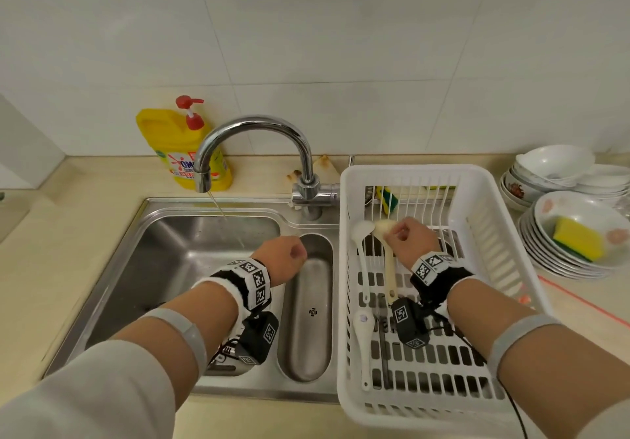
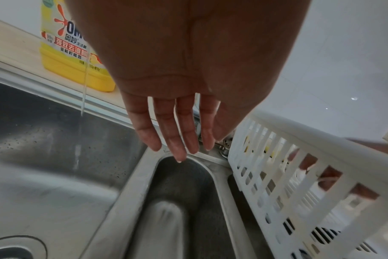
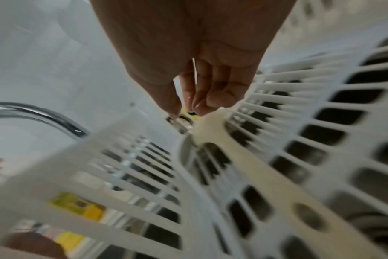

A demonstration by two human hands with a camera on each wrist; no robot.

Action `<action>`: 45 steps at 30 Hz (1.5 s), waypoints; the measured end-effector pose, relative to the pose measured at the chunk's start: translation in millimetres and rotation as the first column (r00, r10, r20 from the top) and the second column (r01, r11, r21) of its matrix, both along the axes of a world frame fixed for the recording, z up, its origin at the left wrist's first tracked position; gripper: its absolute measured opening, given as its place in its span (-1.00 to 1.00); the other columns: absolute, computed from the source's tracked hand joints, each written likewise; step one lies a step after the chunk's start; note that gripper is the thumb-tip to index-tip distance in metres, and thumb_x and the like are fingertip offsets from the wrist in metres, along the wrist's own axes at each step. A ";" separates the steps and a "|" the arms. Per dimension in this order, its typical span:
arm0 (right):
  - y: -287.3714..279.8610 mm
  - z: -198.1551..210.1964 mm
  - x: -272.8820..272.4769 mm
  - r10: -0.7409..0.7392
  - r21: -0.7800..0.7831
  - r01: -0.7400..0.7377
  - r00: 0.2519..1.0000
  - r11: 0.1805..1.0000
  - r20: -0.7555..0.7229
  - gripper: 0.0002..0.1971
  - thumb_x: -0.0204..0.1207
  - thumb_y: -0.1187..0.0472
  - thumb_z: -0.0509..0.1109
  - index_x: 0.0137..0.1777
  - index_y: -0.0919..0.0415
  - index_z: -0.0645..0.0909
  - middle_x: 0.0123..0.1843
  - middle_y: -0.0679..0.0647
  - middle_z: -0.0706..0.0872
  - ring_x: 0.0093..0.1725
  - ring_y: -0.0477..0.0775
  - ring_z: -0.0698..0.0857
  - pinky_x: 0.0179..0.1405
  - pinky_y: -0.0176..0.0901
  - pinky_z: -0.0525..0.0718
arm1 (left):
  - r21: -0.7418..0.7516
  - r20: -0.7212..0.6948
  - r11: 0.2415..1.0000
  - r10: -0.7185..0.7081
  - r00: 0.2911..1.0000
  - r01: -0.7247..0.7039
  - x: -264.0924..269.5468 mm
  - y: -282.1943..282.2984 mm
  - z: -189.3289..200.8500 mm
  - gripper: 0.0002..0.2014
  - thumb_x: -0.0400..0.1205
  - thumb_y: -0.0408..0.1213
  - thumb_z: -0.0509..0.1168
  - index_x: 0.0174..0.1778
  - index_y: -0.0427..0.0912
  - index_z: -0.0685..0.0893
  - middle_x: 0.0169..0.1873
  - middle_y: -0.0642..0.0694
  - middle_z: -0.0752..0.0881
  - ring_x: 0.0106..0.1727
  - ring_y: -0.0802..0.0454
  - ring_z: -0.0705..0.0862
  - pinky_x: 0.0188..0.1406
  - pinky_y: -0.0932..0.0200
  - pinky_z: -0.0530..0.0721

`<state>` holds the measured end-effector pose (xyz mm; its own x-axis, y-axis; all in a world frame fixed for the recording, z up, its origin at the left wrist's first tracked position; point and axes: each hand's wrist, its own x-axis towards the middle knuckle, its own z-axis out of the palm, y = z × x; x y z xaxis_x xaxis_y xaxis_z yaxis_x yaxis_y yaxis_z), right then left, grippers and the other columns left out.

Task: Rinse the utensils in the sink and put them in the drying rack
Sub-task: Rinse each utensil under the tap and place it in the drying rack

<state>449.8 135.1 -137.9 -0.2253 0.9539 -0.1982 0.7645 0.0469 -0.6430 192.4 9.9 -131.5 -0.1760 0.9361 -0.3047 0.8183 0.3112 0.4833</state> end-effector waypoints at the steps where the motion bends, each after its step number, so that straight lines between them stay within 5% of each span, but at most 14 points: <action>1: -0.2 15.3 -9.0 0.033 0.042 -0.032 0.999 0.999 -0.024 -0.86 0.59 0.05 0.42 -0.01 0.09 0.59 -0.16 -0.05 0.67 -0.17 -0.04 0.65 -0.37 -0.32 0.39 | 0.002 -0.001 1.000 0.004 1.000 -0.004 -4.3 -2.2 0.4 -0.87 0.68 -0.15 0.27 0.03 -0.05 0.69 -0.01 0.00 0.77 0.05 0.01 0.70 0.19 0.03 0.69; 5: -12.5 74.9 -68.6 0.312 0.166 -0.292 0.943 0.942 -0.113 -0.91 0.60 0.05 0.38 -0.03 0.04 0.63 -0.17 -0.10 0.70 -0.17 -0.16 0.64 -0.25 -0.37 0.48 | 0.010 -0.035 0.999 0.044 0.998 -0.043 -30.3 -22.5 7.1 -0.85 0.69 -0.17 0.27 0.06 -0.08 0.72 0.00 -0.01 0.78 0.01 0.00 0.71 0.14 0.05 0.69; 10: -58.2 88.7 -165.9 0.695 0.044 -0.693 0.717 0.719 -0.052 -0.89 0.56 0.04 0.44 -0.01 0.03 0.71 -0.13 -0.08 0.74 -0.16 -0.09 0.70 -0.10 -0.24 0.63 | 0.005 -0.085 0.993 0.116 0.990 -0.116 -92.2 -73.9 10.2 -0.87 0.68 -0.20 0.28 0.02 -0.04 0.73 -0.02 0.02 0.79 -0.04 0.04 0.72 0.12 0.04 0.71; 15: -112.0 39.2 -250.6 0.867 -0.129 -0.868 0.448 0.480 0.218 -0.83 0.56 0.07 0.41 0.10 0.05 0.72 -0.10 -0.10 0.64 -0.11 -0.06 0.58 -0.09 -0.25 0.48 | -0.094 -0.105 0.979 0.169 0.980 -0.179 -168.7 -128.8 0.1 -0.90 0.68 -0.12 0.25 -0.01 0.09 0.69 -0.02 0.08 0.77 -0.04 0.08 0.73 0.10 0.08 0.72; 22: -163.7 -79.1 -330.9 0.928 -0.481 -0.803 0.233 0.352 0.290 -0.83 0.49 0.10 0.45 0.01 0.06 0.81 0.05 -0.03 0.81 0.07 0.07 0.75 0.11 -0.16 0.69 | -0.169 -0.098 0.981 0.077 0.992 -0.093 -255.7 -166.5 -29.0 -0.85 0.68 -0.13 0.21 0.09 0.08 0.66 -0.02 0.11 0.69 0.00 0.03 0.71 0.07 0.06 0.69; 27: -184.1 -145.7 -370.7 0.924 -0.539 -0.758 0.235 0.368 0.301 -0.82 0.40 -0.04 0.51 -0.02 -0.08 0.77 -0.05 -0.11 0.81 -0.02 0.02 0.76 0.04 -0.14 0.75 | -0.163 -0.131 0.986 -0.048 0.990 0.026 -290.7 -169.3 -41.4 -0.83 0.70 -0.13 0.20 0.16 0.07 0.63 0.07 0.06 0.65 -0.01 0.02 0.67 0.03 0.02 0.71; 33: -212.0 -191.2 -398.4 0.924 -0.551 -0.768 0.133 0.325 0.359 -0.89 0.47 -0.04 0.47 -0.13 -0.06 0.64 -0.04 0.02 0.76 -0.04 0.15 0.76 -0.09 -0.13 0.68 | -0.055 -0.158 0.993 -0.111 0.981 0.103 -311.9 -167.8 -48.0 -0.83 0.71 -0.12 0.18 0.15 0.04 0.63 0.05 0.07 0.64 0.02 0.03 0.65 -0.05 0.00 0.71; 38: -225.5 -206.3 -406.0 0.889 -0.550 -0.750 0.110 0.367 0.444 -0.79 0.54 0.06 0.41 0.10 0.10 0.70 0.04 0.10 0.79 0.02 0.21 0.79 0.00 -0.03 0.76 | -0.009 -0.161 0.989 -0.145 0.976 0.146 -321.9 -167.1 -51.6 -0.83 0.72 -0.11 0.20 0.17 0.02 0.63 0.06 0.06 0.65 0.03 0.06 0.63 -0.07 0.10 0.66; 45: -222.5 -205.8 -401.4 0.876 -0.537 -0.758 0.092 0.370 0.473 -0.79 0.50 0.04 0.41 0.07 0.07 0.71 0.01 0.09 0.79 -0.01 0.19 0.79 -0.11 -0.08 0.72 | -0.014 -0.143 0.988 -0.155 0.977 0.155 -322.5 -167.0 -49.6 -0.82 0.72 -0.09 0.19 0.17 0.02 0.63 0.06 0.07 0.65 0.06 0.03 0.64 0.01 -0.01 0.70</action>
